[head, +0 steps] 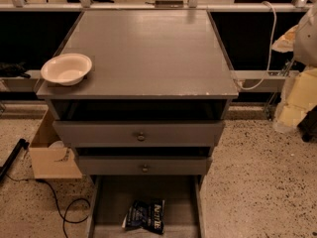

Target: Pick blue chip bag from bottom drawer and place on counter

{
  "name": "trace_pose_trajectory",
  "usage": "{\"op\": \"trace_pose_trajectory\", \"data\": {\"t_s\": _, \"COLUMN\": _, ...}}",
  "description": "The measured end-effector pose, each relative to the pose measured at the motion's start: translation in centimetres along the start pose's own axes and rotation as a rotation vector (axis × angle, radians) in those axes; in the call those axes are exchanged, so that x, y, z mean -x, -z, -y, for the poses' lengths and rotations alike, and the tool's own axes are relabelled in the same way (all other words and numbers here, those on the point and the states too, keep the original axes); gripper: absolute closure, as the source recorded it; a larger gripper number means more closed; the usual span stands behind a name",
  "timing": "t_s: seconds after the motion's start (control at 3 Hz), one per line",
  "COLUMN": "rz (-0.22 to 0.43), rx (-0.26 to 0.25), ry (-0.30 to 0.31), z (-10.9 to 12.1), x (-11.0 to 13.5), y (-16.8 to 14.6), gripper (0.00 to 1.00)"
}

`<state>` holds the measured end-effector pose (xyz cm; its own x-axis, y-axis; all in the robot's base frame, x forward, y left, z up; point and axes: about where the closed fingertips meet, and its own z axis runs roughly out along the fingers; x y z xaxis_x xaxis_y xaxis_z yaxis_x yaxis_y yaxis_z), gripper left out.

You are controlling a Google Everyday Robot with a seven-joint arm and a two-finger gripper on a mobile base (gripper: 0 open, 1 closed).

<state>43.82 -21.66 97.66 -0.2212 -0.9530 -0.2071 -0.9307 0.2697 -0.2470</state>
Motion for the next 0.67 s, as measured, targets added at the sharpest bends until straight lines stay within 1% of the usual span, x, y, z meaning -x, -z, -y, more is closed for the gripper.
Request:
{"op": "trace_pose_trajectory", "data": {"t_s": 0.33, "rz": 0.000, "rx": 0.000, "ry": 0.000, "z": 0.0, "x": 0.0, "y": 0.0, "gripper": 0.00}}
{"op": "trace_pose_trajectory", "data": {"t_s": 0.67, "rz": 0.048, "rx": 0.029, "ry": 0.028, "z": -0.2, "x": 2.2, "y": -1.0, "gripper": 0.00}}
